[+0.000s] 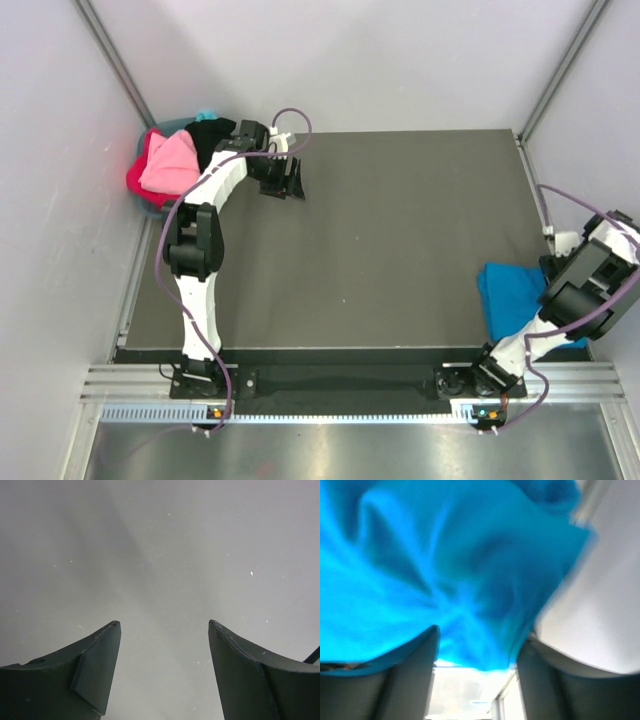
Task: Fold and stack the t-shirts
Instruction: Neatly place the folded tshirt to the corner, then reset both grippers
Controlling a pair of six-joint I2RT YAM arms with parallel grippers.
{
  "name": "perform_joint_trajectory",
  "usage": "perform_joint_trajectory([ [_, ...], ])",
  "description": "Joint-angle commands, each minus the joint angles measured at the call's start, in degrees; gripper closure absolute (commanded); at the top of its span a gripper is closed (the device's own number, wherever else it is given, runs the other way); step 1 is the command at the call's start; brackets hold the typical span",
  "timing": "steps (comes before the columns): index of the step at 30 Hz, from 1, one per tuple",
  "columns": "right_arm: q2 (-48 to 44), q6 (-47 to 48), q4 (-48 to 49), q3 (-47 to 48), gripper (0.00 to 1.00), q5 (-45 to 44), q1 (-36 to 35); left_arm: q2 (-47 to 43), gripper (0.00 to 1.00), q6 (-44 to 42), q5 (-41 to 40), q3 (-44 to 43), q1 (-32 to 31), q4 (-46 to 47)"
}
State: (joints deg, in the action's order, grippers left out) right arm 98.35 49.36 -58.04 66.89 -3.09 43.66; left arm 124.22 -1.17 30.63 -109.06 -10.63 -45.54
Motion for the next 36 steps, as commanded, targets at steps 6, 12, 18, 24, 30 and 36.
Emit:
perform_joint_trajectory([
  [6,-14.2,-5.0,-8.8,14.1,0.0,2.9,-5.8,-4.4,0.25,0.6,2.3,-1.6,-0.3,0.5],
  [12,-23.0,-13.3,-6.1,17.0,0.0,10.7,-22.9,-7.6,0.23,-0.8,-6.8,-3.5,-1.9,1.8],
  [18,-22.9,-35.5,9.0,20.9,0.0,28.0,-32.4,-7.5,0.01,-0.5,-21.8,-12.2,-3.3,3.8],
  [24,-11.1,-38.7,15.8,31.7,0.0,28.8,-39.5,-9.9,0.01,4.2,-19.5,-10.7,-2.9,9.3],
  [30,1.6,-45.3,15.0,43.2,0.0,17.8,-51.2,-10.8,0.01,1.7,-21.8,-8.2,-3.3,8.2],
  [36,5.6,-47.5,15.2,43.9,0.0,13.3,-55.3,-10.4,0.01,0.1,-21.3,-7.5,-2.7,7.5],
])
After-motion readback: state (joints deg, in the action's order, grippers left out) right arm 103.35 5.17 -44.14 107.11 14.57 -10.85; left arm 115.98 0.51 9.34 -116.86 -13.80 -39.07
